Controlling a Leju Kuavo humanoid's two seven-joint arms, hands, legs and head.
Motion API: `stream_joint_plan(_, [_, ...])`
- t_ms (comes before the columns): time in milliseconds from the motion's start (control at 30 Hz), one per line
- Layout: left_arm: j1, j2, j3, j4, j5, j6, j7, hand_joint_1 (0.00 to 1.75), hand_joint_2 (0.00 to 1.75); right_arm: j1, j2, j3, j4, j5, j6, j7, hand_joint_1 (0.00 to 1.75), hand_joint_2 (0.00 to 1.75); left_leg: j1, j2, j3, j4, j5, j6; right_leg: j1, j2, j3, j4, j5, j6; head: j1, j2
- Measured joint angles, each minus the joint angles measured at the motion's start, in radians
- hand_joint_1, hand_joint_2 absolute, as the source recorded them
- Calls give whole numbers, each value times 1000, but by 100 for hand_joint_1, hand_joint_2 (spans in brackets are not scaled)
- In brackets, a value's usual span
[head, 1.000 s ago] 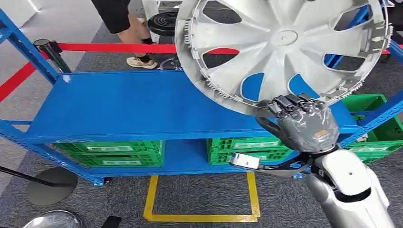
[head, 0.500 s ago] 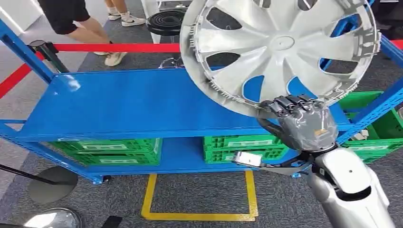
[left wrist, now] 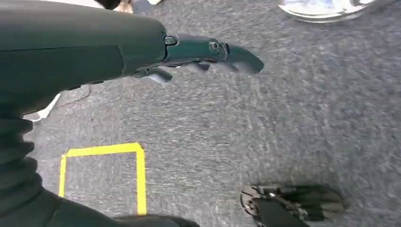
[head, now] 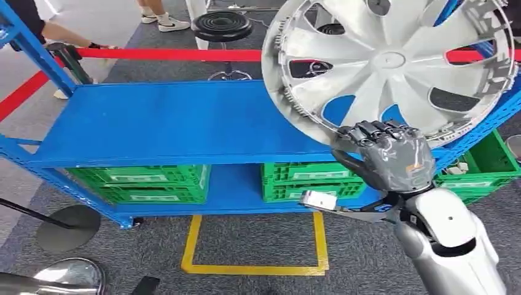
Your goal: Take the parts from the cabinet and place them on the table.
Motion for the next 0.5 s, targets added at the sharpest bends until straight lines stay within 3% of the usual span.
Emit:
stream_joint_plan(33, [0, 1, 0, 0, 0, 0, 0, 0, 175, 2, 0, 0, 0, 0, 0, 0, 175, 175, 4, 4, -6, -5, 14, 2, -3, 1, -7, 7, -24, 3, 2, 0])
stream_joint_plan(67, [-1, 1, 1, 0, 1, 0, 0, 0, 175, 2, 0, 0, 0, 0, 0, 0, 175, 175, 6, 4, -17, -6, 23, 11, -2, 1, -24, 44, -82, 6, 3, 0])
stream_joint_plan(133, [-1, -2, 1, 0, 2, -1, 0, 0, 175, 4, 0, 0, 0, -1, -2, -2, 175, 175, 6, 4, -39, -6, 43, 14, -5, 1, -53, 192, -194, 15, 3, 0])
stream_joint_plan(167, [-1, -2, 1, 0, 2, -1, 0, 0, 175, 5, 0, 0, 2, -3, -2, -2, 175, 175, 6, 4, -52, -5, 52, 13, -5, 0, -65, 260, -223, 18, 5, 0])
stream_joint_plan(200, [-1, 0, 1, 0, 2, 0, 0, 0, 175, 6, 0, 0, 3, -7, -2, -2, 175, 175, 6, 5, -65, -4, 62, 12, -5, 0, -63, 297, -221, 21, 5, 0])
stream_joint_plan(233, [-1, 0, 1, 0, 2, 0, 0, 0, 175, 8, 0, -1, 6, -13, -2, -3, 175, 175, 7, 6, -78, -4, 72, 10, -6, 0, -43, 294, -197, 23, 4, 0])
stream_joint_plan(300, [-1, 0, 1, 0, 2, 0, 0, 0, 175, 10, 0, -5, 8, -23, -2, -5, 175, 175, 11, 5, -104, -3, 93, 3, -8, 0, 65, 169, -124, 26, 5, 0])
stream_joint_plan(333, [-1, 0, 1, 0, 2, 0, 0, 0, 175, 10, 0, -10, 8, -27, -2, -5, 175, 175, 12, 5, -111, 0, 101, -3, -10, 0, 129, 78, -131, 30, 5, 0])
stream_joint_plan(367, [-1, 1, 1, 0, 2, 0, 0, 0, 175, 10, 0, -13, 9, -29, -2, -5, 175, 175, 8, 3, -119, 1, 109, -10, -4, 2, 185, 6, -174, 32, 6, 0])
stream_joint_plan(400, [0, 0, 1, 0, 2, 1, 0, 0, 175, 11, 0, -15, 9, -30, -3, -5, 175, 175, 8, 3, -121, 3, 117, -14, -3, 7, 191, -19, -177, 15, 2, 0])
stream_joint_plan(467, [-1, 2, 1, 0, 2, 2, 0, 0, 175, 15, 0, -20, 12, -32, -3, -5, 175, 175, 10, 2, -126, 1, 137, -24, 2, 7, 173, -10, -168, 2, 3, 0])
stream_joint_plan(500, [1, 2, 1, 0, 2, 2, 0, 0, 175, 15, 0, -24, 13, -32, -3, -6, 175, 175, 9, 2, -130, 1, 142, -29, 2, 7, 166, -11, -159, -10, 3, 0])
